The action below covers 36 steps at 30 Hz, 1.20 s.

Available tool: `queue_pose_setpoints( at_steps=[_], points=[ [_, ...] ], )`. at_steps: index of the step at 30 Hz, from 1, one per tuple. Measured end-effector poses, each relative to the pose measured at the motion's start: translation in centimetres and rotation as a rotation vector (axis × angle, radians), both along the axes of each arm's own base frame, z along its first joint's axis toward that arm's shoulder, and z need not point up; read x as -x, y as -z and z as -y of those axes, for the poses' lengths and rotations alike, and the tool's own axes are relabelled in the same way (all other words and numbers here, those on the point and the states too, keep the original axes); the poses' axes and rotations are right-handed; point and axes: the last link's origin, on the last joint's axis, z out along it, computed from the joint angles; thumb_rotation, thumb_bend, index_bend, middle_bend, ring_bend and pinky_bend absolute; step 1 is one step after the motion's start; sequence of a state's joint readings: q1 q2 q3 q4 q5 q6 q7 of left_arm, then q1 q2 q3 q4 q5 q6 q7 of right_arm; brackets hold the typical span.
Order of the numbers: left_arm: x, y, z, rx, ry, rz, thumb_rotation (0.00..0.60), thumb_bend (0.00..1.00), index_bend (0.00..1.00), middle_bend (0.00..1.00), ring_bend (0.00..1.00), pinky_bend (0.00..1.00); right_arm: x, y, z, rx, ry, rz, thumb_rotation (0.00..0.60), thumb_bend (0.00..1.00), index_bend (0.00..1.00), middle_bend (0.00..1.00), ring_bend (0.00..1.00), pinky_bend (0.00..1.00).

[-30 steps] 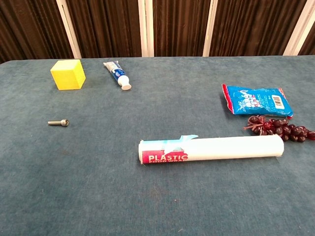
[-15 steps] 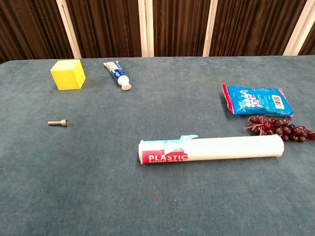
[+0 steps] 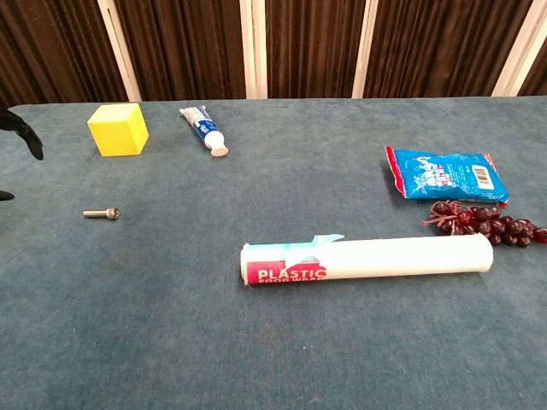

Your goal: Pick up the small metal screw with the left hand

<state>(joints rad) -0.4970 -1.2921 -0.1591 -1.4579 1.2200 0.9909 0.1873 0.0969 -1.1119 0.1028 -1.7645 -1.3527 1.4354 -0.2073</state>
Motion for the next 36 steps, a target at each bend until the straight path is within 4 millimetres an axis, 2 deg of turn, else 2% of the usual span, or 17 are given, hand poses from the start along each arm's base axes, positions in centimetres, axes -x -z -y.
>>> queue_pose_setpoints(
  at_steps=[21, 36],
  points=[
    [-1.3, 4.5, -1.9, -0.010, 0.008, -0.097, 0.600, 0.36, 0.40, 0.22, 0.06, 0.05, 0.3, 0.3, 0.2, -0.004, 0.012, -0.007, 0.600, 0.15, 0.21, 0.11, 0.07, 0.00],
    [-1.9, 6.3, -2.4, -0.014, 0.015, -0.119, 0.600, 0.40, 0.43, 0.23, 0.06, 0.05, 0.4, 0.2, 0.3, -0.002, 0.017, -0.003, 0.600, 0.15, 0.21, 0.11, 0.07, 0.00]
  ],
)
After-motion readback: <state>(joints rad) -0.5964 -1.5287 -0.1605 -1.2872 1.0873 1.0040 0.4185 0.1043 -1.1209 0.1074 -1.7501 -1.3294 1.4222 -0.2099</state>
